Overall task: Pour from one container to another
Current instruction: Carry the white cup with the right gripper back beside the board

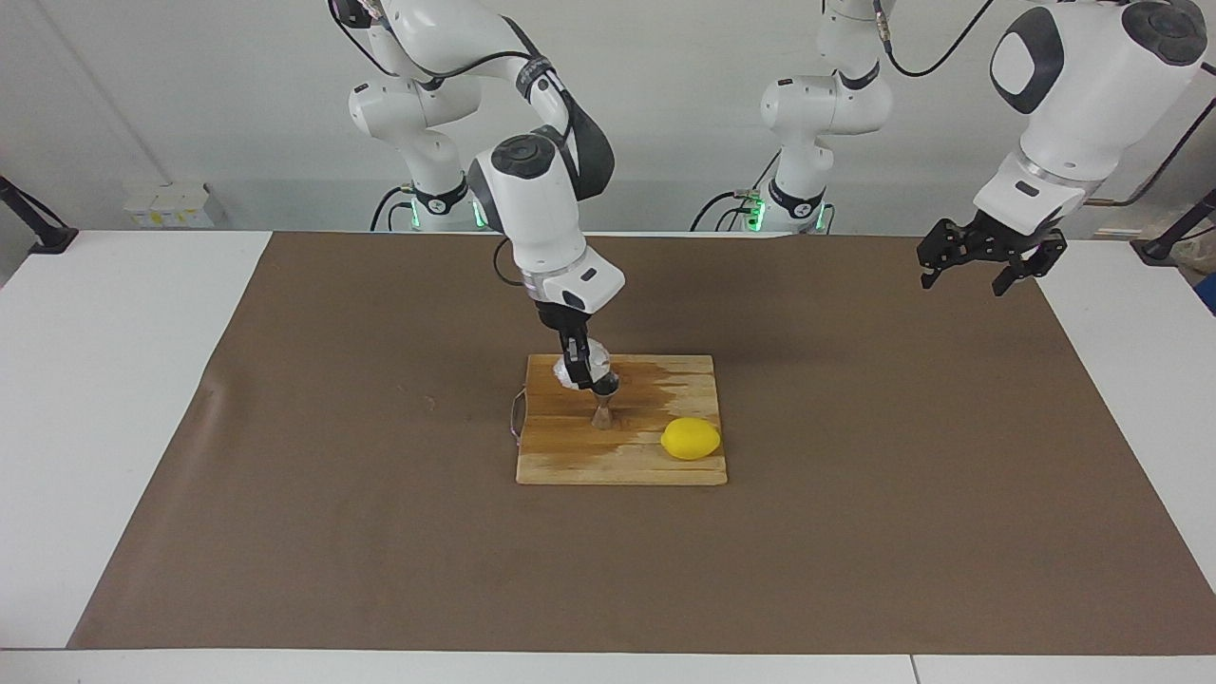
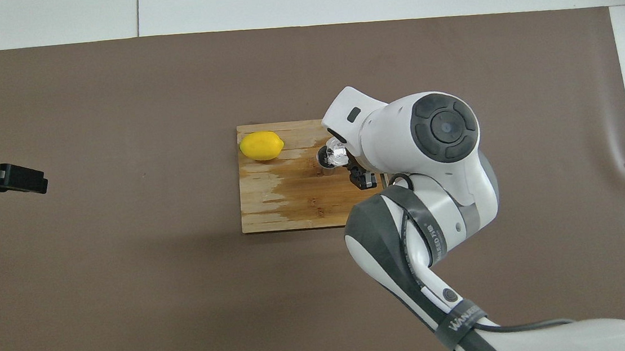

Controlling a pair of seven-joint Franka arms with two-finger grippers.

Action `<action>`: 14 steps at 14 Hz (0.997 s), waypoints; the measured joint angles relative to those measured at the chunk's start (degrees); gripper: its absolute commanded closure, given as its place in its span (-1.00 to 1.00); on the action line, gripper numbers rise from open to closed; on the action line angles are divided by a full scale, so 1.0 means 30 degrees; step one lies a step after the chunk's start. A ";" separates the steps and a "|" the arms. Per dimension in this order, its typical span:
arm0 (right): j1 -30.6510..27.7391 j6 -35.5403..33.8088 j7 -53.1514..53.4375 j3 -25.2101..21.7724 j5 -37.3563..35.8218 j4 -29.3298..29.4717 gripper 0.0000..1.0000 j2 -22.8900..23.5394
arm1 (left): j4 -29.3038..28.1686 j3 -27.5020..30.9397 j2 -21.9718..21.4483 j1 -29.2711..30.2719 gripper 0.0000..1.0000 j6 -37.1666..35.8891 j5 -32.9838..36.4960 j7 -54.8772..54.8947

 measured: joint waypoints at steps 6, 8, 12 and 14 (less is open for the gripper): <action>-0.1075 0.0108 -0.2422 0.0006 0.3083 0.0008 0.74 -0.0506 | 0.0000 0.0000 0.0000 0.0000 -1.00 0.0000 0.0000 0.0000; -0.1720 0.0092 -0.3805 0.0000 0.4279 -0.0110 0.74 -0.0675 | 0.0000 0.0000 0.0000 0.0000 -1.00 0.0000 0.0000 0.0000; -0.3807 0.0077 -0.7770 -0.0029 0.8128 -0.1709 0.71 -0.0999 | 0.0000 0.0001 0.0000 0.0000 -1.00 0.0000 0.0000 0.0000; -0.5027 0.0074 -1.0371 -0.0034 1.0575 -0.3169 0.70 -0.1206 | 0.0000 0.0000 0.0000 0.0000 -1.00 0.0000 0.0000 0.0000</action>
